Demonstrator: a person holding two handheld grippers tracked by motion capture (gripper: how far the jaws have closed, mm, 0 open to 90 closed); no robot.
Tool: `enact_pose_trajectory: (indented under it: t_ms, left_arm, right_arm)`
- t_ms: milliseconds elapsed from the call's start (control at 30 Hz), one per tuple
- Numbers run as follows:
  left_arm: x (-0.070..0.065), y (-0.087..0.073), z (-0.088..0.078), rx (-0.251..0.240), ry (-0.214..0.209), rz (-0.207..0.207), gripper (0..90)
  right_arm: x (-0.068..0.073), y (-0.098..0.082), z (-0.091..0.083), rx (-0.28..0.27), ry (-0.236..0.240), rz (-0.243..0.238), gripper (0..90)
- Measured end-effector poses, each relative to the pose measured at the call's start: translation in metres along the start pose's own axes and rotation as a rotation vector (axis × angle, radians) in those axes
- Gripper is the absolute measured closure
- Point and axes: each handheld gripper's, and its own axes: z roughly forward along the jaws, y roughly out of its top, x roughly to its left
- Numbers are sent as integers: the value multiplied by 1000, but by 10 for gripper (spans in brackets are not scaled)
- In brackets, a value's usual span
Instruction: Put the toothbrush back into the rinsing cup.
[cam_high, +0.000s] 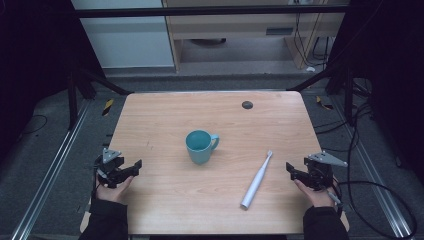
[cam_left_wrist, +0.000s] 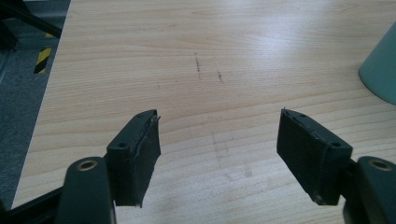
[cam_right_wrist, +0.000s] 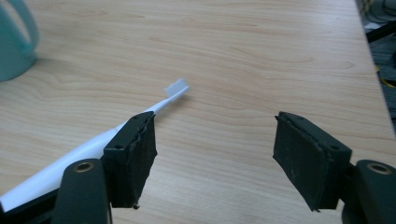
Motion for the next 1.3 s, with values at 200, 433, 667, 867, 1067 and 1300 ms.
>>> enact_pose_trajectory:
  t_ms: [200,433,667,867,1067,1300]
  left_arm:
    - [-4,-1,-3,-5,-15,-11,334]
    - [-4,-2,-1,11,-28,-7,365]
    - [-5,-3,2,40,-17,21,393]
    - [-7,-3,3,47,-16,29,414]
    - [-7,-3,5,61,-22,26,447]
    - [-8,-3,6,66,-17,33,427]
  right_arm:
    - [14,3,-3,6,60,-39,372]
    - [40,7,-4,41,143,-100,466]
    - [63,6,-2,83,252,-149,597]
    - [75,2,1,104,309,-179,711]
    - [90,-4,7,141,363,-218,834]
    - [101,-9,13,169,395,-228,900]
